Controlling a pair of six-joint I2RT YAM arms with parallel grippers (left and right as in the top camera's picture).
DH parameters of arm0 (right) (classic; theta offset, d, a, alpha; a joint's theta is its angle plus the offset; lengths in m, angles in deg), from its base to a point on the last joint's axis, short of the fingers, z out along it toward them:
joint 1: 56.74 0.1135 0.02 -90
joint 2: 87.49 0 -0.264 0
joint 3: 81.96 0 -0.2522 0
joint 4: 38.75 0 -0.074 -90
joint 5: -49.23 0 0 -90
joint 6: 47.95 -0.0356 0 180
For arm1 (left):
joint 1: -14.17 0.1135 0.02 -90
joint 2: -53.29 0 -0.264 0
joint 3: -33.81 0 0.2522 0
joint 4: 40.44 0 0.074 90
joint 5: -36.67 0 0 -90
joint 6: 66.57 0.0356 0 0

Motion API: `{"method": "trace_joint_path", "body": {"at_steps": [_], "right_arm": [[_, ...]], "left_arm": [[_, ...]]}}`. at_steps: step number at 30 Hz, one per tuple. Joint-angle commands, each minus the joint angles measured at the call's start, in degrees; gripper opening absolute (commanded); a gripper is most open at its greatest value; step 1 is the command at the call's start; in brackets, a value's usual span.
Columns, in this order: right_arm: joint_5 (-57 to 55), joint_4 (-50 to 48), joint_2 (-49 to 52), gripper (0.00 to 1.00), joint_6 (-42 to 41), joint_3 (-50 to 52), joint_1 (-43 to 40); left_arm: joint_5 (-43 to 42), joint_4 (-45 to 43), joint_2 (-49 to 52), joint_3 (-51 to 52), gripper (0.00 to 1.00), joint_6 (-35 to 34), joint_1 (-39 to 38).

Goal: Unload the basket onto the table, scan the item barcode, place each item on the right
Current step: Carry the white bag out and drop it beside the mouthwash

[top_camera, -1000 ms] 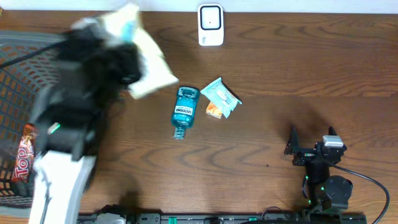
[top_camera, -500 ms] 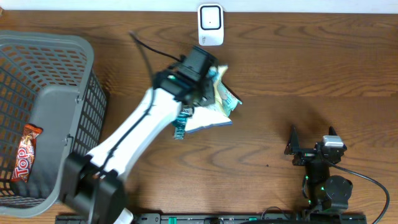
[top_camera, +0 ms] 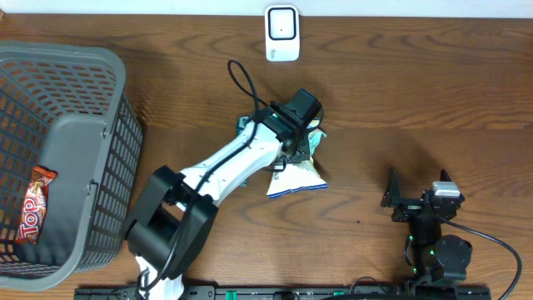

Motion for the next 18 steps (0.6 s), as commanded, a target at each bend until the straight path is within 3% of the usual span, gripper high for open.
{"method": "trace_joint_path", "body": {"at_steps": [1,4,6,7,9,12,18], "right_arm": [[0.1,0.2,-0.2,0.99,-0.5,0.1,0.2],[0.1,0.2,-0.2,0.99,-0.5,0.1,0.2],[0.1,0.2,-0.2,0.99,-0.5,0.1,0.2],[0.1,0.2,-0.2,0.99,-0.5,0.1,0.2],[0.1,0.2,-0.2,0.99,-0.5,0.1,0.2],[0.1,0.2,-0.2,0.99,-0.5,0.1,0.2],[0.1,0.2,-0.2,0.99,-0.5,0.1,0.2]], "left_arm": [[2.8,-1.0,2.8,0.1,0.08,-0.6,0.4],[3.6,-1.8,3.7,0.1,0.09,-0.5,0.8],[3.6,-1.7,3.3,0.0,0.38,-0.5,1.1],[3.6,-1.7,2.5,-0.1,0.62,0.0,1.2],[5.1,-1.0,1.1,-0.7,0.98,0.8,1.4],[11.0,2.6,-2.9,-3.3,1.0,1.6,2.1],[15.0,5.6,-15.0,-9.0,1.0,12.9,6.9]]}}
